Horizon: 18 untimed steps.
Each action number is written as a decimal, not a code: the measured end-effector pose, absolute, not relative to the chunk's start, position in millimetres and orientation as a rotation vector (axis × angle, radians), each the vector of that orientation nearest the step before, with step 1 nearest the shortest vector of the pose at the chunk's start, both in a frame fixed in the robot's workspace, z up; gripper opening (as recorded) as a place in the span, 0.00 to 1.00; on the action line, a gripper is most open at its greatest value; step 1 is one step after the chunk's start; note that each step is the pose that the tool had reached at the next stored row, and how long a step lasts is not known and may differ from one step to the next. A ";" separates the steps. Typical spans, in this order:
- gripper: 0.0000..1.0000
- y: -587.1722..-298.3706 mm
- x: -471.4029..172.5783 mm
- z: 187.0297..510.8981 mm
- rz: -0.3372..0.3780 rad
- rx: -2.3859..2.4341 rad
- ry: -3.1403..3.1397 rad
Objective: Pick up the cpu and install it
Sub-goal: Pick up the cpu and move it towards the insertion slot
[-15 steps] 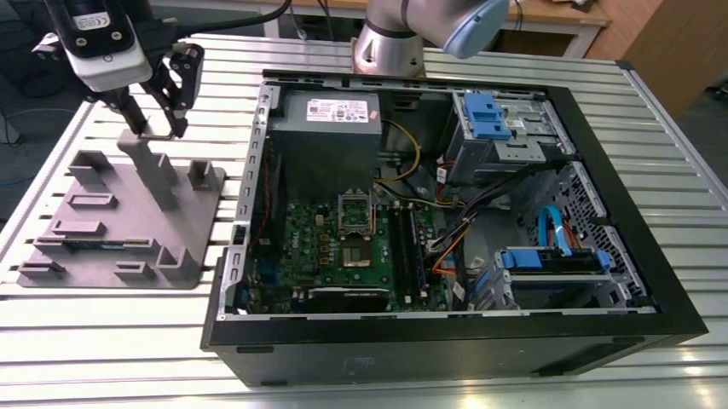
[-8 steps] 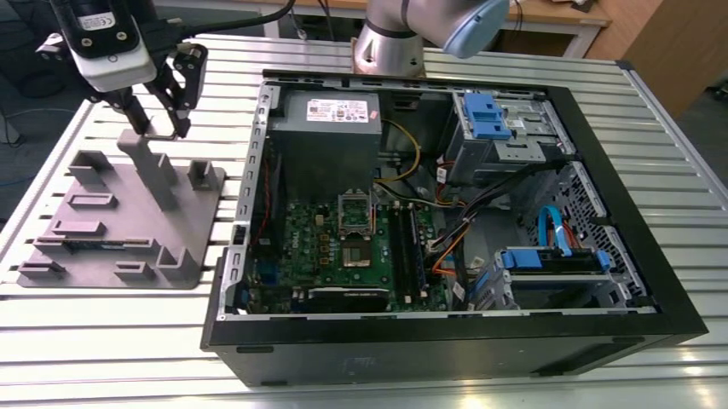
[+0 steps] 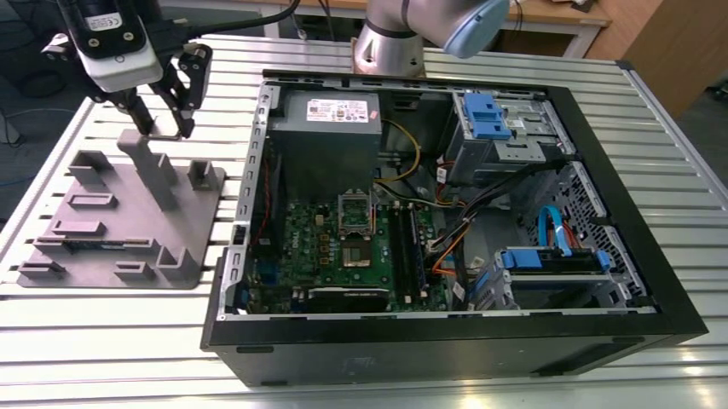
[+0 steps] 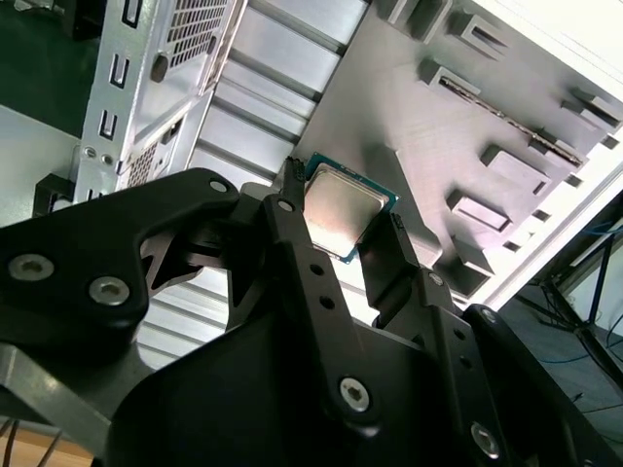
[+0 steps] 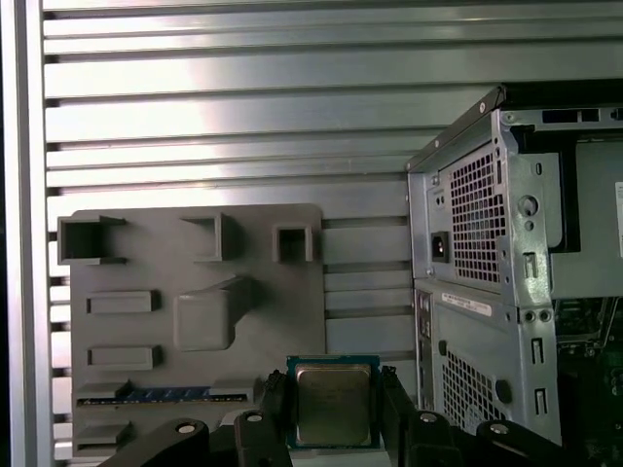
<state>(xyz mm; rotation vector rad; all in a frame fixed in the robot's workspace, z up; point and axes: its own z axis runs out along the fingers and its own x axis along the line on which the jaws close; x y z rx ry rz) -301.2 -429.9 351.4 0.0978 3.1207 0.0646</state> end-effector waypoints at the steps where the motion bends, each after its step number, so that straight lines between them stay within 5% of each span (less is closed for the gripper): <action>1: 0.47 -429.9 -300.7 351.4 0.065 0.098 3.121; 18: 0.47 -429.9 -290.3 351.4 0.065 0.098 3.121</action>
